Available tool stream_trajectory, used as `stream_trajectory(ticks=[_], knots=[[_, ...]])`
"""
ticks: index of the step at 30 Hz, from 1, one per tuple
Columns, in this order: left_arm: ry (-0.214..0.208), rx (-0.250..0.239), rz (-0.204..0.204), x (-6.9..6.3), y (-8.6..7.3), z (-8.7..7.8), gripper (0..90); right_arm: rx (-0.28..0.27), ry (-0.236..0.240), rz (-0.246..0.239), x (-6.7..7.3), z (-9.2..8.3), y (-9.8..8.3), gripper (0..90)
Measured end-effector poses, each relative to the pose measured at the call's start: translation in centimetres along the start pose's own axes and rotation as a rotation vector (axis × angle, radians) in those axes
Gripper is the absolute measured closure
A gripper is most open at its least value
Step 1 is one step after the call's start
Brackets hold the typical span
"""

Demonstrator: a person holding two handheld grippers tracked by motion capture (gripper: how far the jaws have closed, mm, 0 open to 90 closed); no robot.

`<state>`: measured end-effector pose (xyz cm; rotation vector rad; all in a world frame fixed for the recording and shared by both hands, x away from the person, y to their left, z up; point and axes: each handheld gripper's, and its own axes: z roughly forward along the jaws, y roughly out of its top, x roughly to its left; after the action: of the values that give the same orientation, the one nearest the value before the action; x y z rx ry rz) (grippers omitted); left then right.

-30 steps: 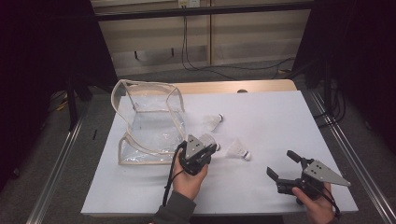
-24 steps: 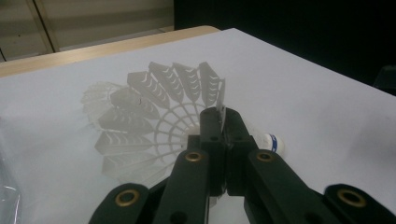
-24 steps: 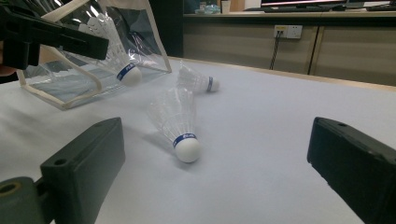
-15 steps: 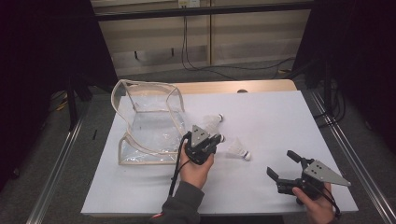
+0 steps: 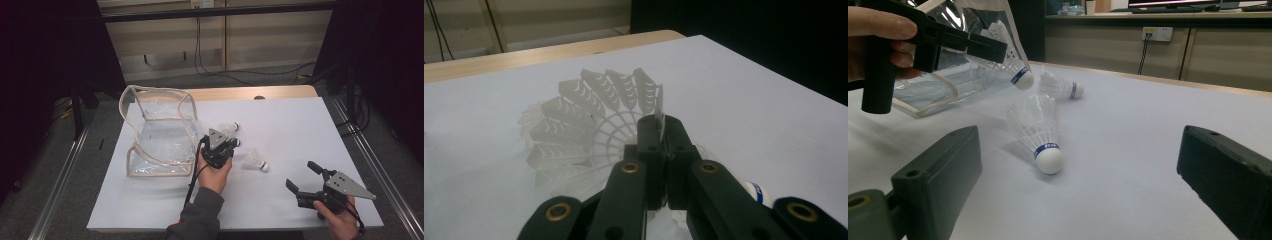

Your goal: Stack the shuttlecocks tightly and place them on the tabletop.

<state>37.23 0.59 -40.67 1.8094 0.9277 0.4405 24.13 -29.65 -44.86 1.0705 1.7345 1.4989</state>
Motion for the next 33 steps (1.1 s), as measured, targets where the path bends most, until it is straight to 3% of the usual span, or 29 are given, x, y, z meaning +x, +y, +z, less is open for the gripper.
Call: stream_trajectory(ticks=[8,23,33], knots=[[0.024,0.008,0.017,-0.1,0.3,0.9,88.4,0.003,0.002,-0.002,0.0,0.0,0.0,3.6],[0.069,0.050,0.005,0.7,-0.1,2.7,87.8,0.002,0.007,0.002,0.0,0.0,0.0,3.6],[0.105,0.067,0.001,0.9,-0.5,3.4,82.5,0.002,0.008,0.000,0.0,0.0,0.0,3.6]])
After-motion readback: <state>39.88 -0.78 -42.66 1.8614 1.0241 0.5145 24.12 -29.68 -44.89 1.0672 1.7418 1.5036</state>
